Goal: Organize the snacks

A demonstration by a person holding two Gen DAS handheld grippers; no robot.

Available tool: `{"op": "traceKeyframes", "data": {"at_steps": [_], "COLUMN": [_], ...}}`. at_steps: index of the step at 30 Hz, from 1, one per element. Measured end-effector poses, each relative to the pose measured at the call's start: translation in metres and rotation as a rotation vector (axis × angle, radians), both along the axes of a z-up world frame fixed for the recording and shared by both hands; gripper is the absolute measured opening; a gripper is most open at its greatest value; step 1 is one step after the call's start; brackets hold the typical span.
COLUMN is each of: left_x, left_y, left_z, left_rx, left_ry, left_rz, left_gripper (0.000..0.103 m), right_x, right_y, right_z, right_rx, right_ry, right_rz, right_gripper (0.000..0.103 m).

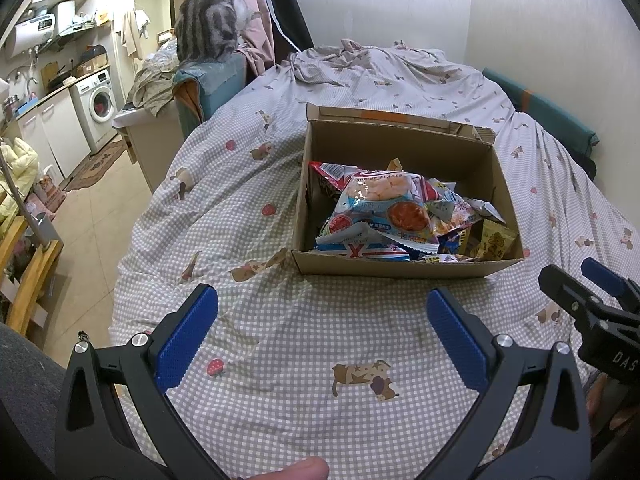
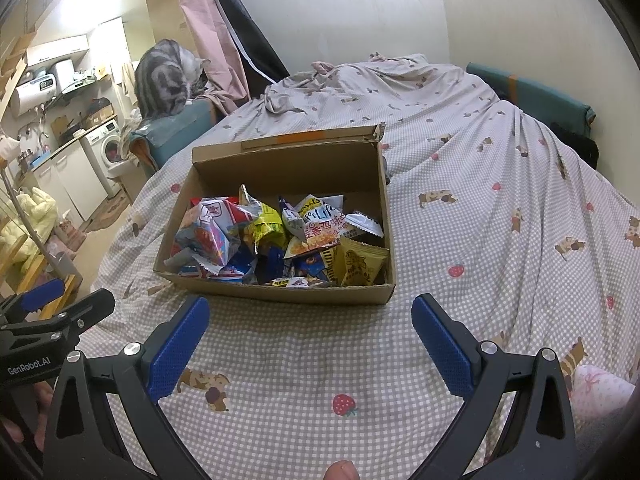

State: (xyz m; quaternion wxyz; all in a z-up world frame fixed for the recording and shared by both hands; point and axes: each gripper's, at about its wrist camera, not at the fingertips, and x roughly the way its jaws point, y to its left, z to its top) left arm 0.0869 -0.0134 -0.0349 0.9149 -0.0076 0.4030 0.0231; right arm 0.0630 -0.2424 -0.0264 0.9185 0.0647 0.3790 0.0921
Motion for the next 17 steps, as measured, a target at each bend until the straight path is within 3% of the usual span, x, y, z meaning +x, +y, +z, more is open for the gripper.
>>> {"op": "traceKeyframes", "data": {"at_steps": [17], "left_x": [-0.0009], "left_y": [0.0013], "left_z": [-0.0009], "left_rx": [-0.007], "left_ry": [0.01], "left_rz": [0.009], "left_gripper": [0.103], "right_x": [-0.0021], "right_y": [0.0024], "right_z": [0.0028], "right_rx": [-0.002], "right_ry": [-0.001], "right_rz": [0.002], "right_gripper": [0.103]}}
